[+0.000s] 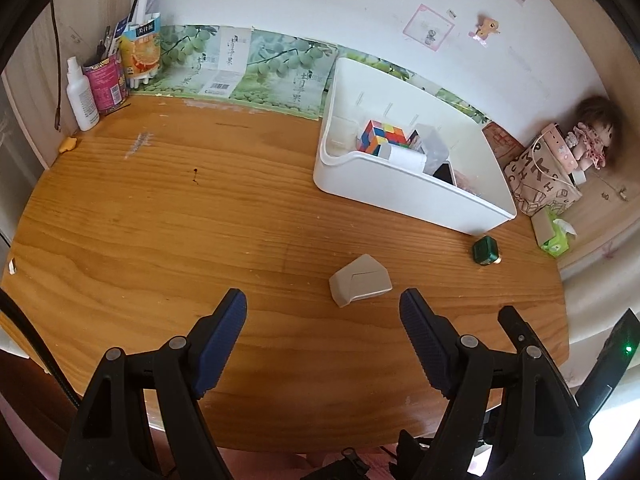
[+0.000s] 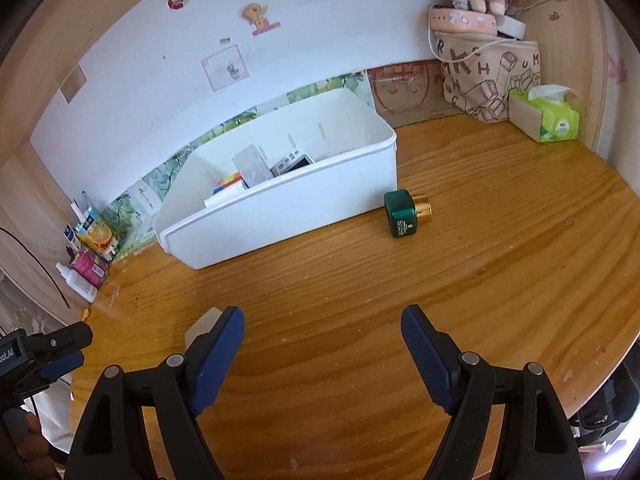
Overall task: Organize rigid objects
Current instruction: 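Withdraw both tools toward the beige card and green-and-gold bottle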
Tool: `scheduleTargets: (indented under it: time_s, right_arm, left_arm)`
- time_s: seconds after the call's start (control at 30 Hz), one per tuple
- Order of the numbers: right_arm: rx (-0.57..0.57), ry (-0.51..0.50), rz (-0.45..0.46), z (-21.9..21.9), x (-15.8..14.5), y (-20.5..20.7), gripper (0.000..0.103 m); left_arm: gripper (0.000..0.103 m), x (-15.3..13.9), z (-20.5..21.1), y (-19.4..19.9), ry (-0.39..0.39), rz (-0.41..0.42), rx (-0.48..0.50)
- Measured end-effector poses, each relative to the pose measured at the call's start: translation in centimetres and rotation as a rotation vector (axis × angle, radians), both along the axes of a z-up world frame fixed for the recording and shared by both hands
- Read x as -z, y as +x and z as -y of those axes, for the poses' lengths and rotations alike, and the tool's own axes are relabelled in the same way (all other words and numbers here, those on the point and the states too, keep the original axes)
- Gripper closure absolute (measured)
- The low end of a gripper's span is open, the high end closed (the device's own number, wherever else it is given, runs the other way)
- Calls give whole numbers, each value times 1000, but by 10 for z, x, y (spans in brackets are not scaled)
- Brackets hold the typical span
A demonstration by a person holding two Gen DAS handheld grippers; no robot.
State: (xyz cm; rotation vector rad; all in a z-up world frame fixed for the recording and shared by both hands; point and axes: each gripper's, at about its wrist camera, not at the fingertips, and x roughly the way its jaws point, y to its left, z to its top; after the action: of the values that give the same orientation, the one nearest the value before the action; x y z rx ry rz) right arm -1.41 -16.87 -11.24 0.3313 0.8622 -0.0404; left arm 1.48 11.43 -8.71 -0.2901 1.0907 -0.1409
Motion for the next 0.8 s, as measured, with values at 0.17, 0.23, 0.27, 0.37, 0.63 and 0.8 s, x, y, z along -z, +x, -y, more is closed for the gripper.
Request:
scheduleTargets:
  time_s: [0.17, 0.23, 0.27, 0.37, 0.63, 0.8]
  right_arm:
    - [-30, 6, -85, 11, 14, 18, 22]
    - [-53, 8, -113, 16, 18, 24, 22]
    - [-62, 4, -131, 20, 21, 29, 22]
    - [-76, -7, -166, 30, 25, 39, 22]
    - [-145, -30, -266, 54, 40, 68, 22]
    - [-166, -41, -303, 72, 41, 88, 22]
  left_arm:
    - [22, 9, 7, 11, 11, -51, -28]
    - [22, 14, 12, 17, 26, -82, -45]
    - [22, 19, 16, 21, 44, -108, -55]
    - [22, 36, 24, 29, 53, -200, -74]
    - [21, 56, 42, 43, 42, -304, -158]
    - [21, 71, 58, 50, 25, -386, -178]
